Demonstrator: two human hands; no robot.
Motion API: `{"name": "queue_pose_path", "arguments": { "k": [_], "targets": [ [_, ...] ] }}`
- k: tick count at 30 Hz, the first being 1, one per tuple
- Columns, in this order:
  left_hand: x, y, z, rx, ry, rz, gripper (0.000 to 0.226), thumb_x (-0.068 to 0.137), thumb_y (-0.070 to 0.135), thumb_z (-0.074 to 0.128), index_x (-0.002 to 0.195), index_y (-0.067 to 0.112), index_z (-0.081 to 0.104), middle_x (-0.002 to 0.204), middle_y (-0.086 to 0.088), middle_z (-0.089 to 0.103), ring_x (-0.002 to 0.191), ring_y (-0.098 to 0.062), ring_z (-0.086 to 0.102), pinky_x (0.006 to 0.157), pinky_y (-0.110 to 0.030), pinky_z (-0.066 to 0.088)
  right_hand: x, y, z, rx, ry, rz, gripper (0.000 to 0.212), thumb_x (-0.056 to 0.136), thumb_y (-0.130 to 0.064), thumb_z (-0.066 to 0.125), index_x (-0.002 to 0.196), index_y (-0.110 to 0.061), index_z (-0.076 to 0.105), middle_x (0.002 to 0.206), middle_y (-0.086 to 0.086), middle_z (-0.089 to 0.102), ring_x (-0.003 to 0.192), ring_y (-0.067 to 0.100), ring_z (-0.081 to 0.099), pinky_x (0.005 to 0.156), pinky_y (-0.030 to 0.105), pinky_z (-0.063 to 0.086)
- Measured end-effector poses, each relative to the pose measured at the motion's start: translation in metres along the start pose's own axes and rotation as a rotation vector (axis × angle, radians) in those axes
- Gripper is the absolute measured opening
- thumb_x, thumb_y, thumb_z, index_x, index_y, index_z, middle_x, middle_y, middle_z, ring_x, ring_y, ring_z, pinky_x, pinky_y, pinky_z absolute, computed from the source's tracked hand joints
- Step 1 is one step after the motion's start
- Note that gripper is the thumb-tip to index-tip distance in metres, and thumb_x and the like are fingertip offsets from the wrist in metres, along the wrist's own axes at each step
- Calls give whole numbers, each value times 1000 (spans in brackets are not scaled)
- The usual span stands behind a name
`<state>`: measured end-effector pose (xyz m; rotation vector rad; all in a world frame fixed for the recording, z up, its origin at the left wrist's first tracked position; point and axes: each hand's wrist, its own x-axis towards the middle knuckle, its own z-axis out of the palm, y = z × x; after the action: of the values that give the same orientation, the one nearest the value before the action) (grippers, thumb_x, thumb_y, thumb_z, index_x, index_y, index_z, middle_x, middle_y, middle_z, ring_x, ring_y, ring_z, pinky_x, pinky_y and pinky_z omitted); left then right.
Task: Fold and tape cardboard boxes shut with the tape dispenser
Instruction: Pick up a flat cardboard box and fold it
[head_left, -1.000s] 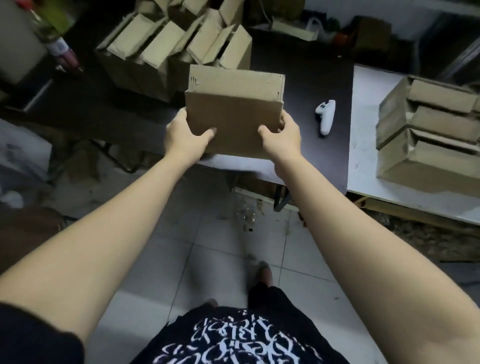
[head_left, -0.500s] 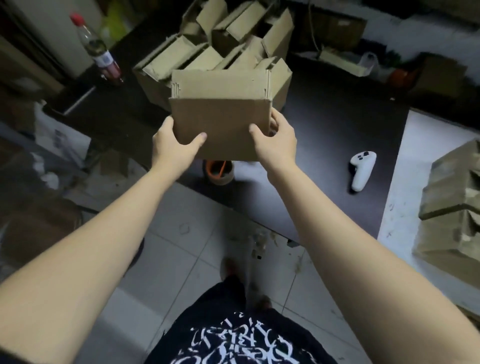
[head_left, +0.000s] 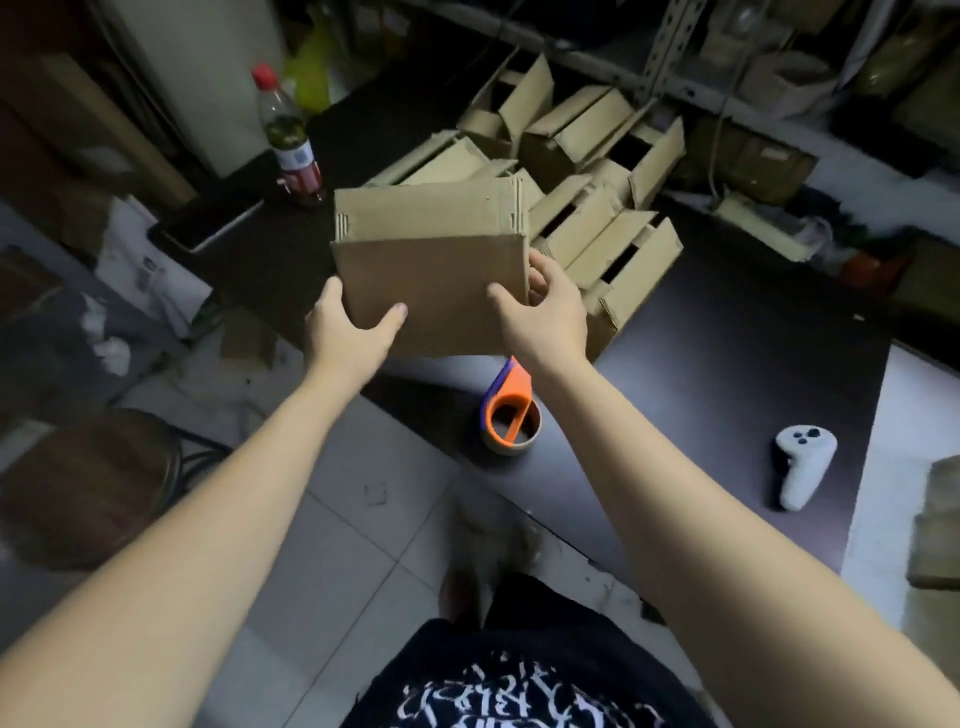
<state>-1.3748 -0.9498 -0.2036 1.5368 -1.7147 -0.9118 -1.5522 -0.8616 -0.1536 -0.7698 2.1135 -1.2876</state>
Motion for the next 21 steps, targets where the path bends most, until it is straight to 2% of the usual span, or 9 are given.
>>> {"name": "queue_pose_path", "arguments": {
  "k": [4, 7, 11, 17, 19, 21],
  "targets": [
    [32, -13, -11, 22, 3, -18, 57, 74, 58, 72, 112, 18, 59, 112, -1, 69, 103, -23, 66, 91, -43, 56, 22, -13, 25, -33, -37, -14, 64, 79, -52, 71, 140, -41, 57, 130, -16, 68, 119, 8, 63, 100, 42, 55],
    [54, -19, -17, 23, -55, -54, 73, 72, 69, 65, 123, 18, 53, 122, -2, 63, 111, -21, 62, 98, -46, 53, 36, -22, 44, -152, -17, -55, 68, 81, -66, 67, 143, -44, 51, 136, -17, 62, 125, 11, 58, 101, 40, 51],
    [83, -15, -29, 25, -76, -80, 73, 70, 69, 67, 121, 21, 49, 122, -2, 63, 111, -20, 62, 99, -49, 53, 57, -35, 62, -237, -1, -100, 71, 84, -64, 65, 147, -38, 47, 138, -11, 59, 128, 15, 55, 98, 39, 48],
    [118, -10, -49, 6, -62, -6, 65, 73, 59, 75, 115, 20, 45, 119, -5, 63, 106, -21, 63, 84, -33, 53, 88, -51, 73, -220, 12, -139, 64, 81, -67, 64, 138, -38, 56, 127, -17, 65, 118, 10, 61, 94, 35, 52],
    [126, -12, -50, -11, -62, 17, 66, 70, 65, 73, 111, 21, 45, 112, -2, 63, 99, -17, 63, 80, -30, 53, 92, -55, 79, -218, 22, -130, 65, 80, -69, 63, 136, -39, 57, 123, -18, 66, 115, 9, 63, 93, 37, 54],
    [134, -15, -51, -43, -72, 48, 58, 71, 64, 70, 102, 22, 45, 100, 5, 63, 88, -6, 62, 72, -19, 49, 95, -60, 83, -227, 36, -113, 64, 79, -69, 64, 135, -38, 59, 122, -18, 67, 112, 9, 64, 92, 36, 54]
  ]
}}
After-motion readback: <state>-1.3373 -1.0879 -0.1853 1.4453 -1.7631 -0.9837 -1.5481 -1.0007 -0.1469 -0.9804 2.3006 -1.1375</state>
